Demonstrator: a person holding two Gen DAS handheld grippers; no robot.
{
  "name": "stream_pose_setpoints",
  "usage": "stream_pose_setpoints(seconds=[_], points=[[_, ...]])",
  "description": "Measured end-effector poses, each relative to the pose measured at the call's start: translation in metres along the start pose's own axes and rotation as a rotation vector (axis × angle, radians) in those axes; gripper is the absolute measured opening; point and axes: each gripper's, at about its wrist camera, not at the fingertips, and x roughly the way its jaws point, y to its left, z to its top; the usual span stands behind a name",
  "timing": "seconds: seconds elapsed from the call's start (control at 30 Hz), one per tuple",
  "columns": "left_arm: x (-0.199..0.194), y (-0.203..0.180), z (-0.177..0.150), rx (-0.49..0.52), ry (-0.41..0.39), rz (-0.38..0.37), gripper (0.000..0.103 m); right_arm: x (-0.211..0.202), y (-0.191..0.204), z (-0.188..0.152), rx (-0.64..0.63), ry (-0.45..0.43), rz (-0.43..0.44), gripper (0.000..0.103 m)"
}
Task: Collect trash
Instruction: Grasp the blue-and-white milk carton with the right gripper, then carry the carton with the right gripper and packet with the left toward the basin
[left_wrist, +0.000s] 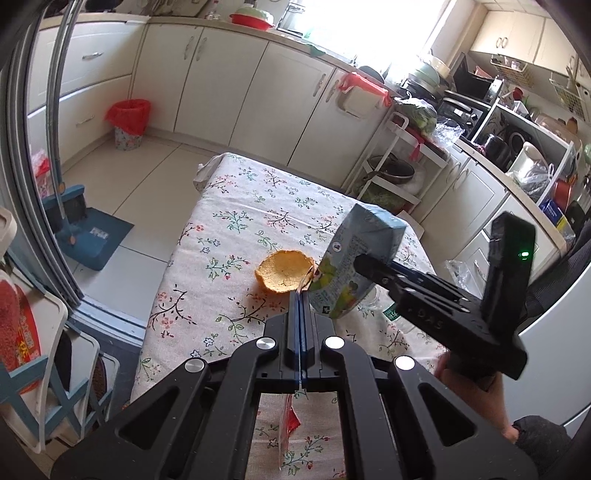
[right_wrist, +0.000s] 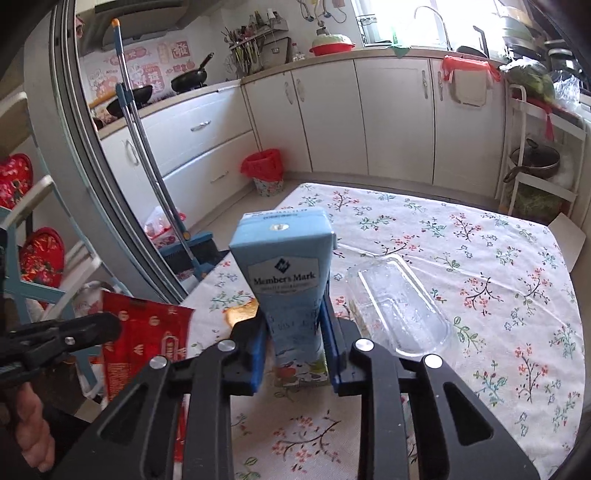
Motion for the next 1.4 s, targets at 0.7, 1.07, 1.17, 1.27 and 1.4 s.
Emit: stream_pose_setpoints(seconds=[0.7, 1.07, 1.17, 1.27, 1.4], points=[[-0.020, -0.004, -0.012, -0.028, -0.052, -0.055, 0.000, -0.088, -0.001, -0.045, 0.089, -0.083, 0.068, 0.027], [-0.043, -0.012, -0.026, -0.016, -0.099, -0.086, 0.000, -0.125, 0.015, -0.094, 0.119, -0.065, 0.098, 0.027], [-0.046, -0.012, -0.028, -0.017, -0.103, -0.093, 0.000, -0.135, 0.023, -0.114, 0.117, -0.044, 0.099, 0.027], [-0.049, -0.011, -0.032, -0.030, -0.103, -0.103, 0.000, -0.143, 0.027, -0.132, 0.135, -0.022, 0.108, 0.027], [-0.052, -0.012, -0.039, -0.030, -0.097, -0.112, 0.000, -0.148, 0.032, -0.154, 0.159, 0.013, 0.114, 0.027]])
